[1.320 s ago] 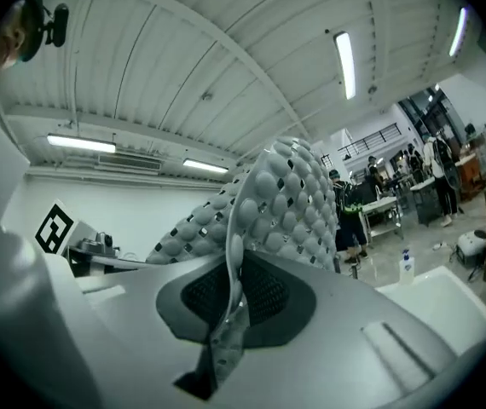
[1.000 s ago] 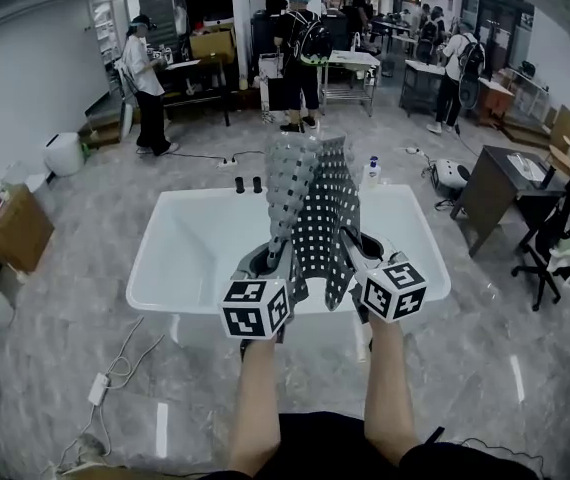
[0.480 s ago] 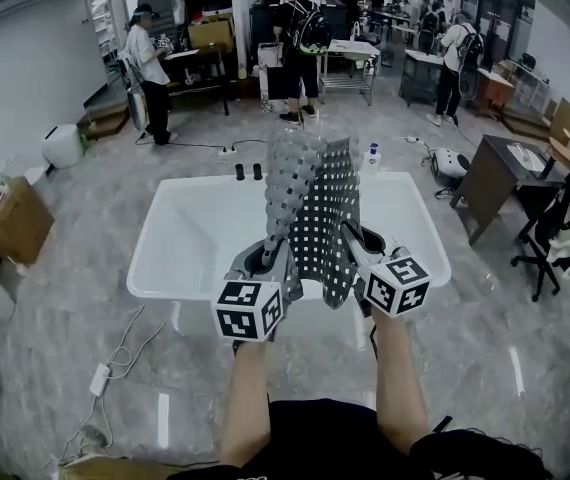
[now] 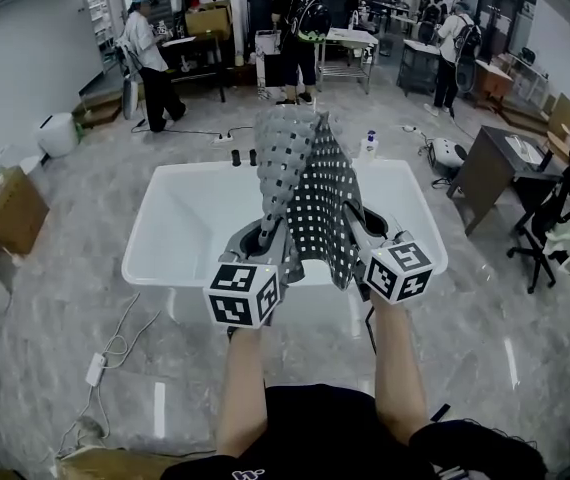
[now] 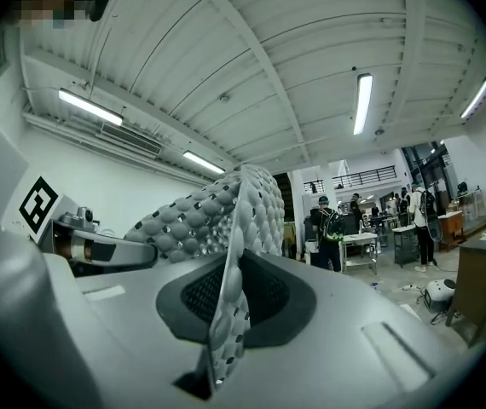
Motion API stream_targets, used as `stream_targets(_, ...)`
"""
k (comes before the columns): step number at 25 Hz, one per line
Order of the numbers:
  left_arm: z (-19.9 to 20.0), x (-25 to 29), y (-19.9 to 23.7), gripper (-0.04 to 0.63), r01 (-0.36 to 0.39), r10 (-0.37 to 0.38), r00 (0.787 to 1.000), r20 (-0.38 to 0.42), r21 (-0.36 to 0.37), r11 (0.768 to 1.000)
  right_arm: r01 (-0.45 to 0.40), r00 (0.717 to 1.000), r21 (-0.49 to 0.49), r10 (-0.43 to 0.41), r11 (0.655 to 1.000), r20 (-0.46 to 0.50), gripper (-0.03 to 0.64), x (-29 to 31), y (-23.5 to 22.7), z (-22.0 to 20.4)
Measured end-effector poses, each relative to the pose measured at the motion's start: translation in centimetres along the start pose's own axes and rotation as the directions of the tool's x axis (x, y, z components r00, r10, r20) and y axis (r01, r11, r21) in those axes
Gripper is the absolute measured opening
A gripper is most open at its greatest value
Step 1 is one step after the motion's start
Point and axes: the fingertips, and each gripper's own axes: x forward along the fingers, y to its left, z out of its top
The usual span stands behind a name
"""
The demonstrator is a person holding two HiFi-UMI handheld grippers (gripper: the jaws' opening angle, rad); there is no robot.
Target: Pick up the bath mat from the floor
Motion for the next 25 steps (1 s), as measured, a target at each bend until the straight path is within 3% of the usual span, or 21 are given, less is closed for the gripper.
stream_targets(11, -0.4, 0.3, -0.7, 0.044, 0.045, -0.044, 0.999, 0.005, -0.013, 0.999, 0.022, 1.000, 0.002, -0.022, 1.000, 0.002, 0.021, -0.5, -0.4, -0.4)
stream_targets(25, -0.2, -0.5, 0.3, 0.044, 0.036, -0.036, 0.999, -0.004, 0.006, 0.999, 0.017, 1.000, 0.004, -0.017, 1.000, 0.003, 0.021, 0.4, 0.7, -0.5)
